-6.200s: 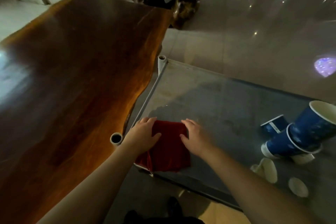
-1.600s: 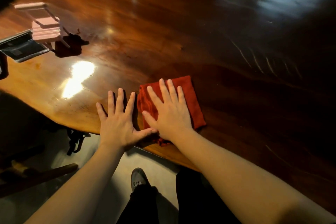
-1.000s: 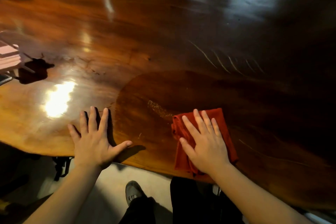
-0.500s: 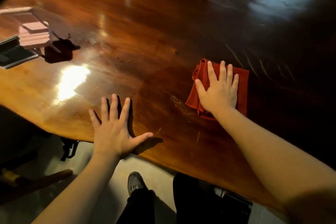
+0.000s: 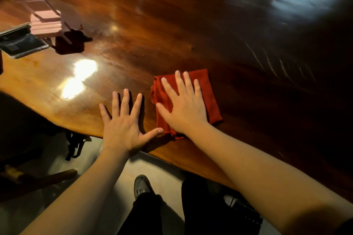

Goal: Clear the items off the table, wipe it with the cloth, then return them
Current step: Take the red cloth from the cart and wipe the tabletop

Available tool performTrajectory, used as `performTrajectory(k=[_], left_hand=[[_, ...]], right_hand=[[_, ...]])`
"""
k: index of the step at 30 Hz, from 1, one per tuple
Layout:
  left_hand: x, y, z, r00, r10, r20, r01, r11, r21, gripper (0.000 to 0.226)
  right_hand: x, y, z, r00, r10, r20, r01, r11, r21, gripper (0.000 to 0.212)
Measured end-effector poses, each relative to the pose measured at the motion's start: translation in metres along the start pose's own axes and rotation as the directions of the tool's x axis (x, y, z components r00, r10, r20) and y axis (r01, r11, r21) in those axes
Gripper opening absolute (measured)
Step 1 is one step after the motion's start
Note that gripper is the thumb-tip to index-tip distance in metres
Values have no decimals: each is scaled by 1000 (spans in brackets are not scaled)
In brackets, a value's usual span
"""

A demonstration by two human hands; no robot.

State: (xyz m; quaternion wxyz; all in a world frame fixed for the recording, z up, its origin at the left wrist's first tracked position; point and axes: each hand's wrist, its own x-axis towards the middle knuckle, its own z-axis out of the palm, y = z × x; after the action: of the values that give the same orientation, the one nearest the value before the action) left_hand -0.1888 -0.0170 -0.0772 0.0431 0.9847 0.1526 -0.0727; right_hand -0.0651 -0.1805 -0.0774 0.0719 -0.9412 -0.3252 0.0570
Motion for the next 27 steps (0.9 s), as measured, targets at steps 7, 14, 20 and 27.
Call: performTrajectory(k=[7, 14, 20, 27], left_hand=[[0, 1, 6, 999, -32, -29, 32, 999, 7, 89], [1, -1, 8, 999, -30, -26, 30, 999, 34, 90], [1, 0, 6, 1000, -23, -16, 24, 999, 23, 89], [0, -1, 7, 999, -21, -31, 22, 1000, 3, 89]], right_hand=[[-76, 3, 0, 995, -84, 59, 80, 994, 71, 76], [-145, 49, -4, 991, -36, 126, 33, 999, 27, 77], [-163, 108, -12, 977, 184, 112, -184, 983, -9, 76], [-115, 143, -23, 924, 380, 52, -377, 925, -46, 77]])
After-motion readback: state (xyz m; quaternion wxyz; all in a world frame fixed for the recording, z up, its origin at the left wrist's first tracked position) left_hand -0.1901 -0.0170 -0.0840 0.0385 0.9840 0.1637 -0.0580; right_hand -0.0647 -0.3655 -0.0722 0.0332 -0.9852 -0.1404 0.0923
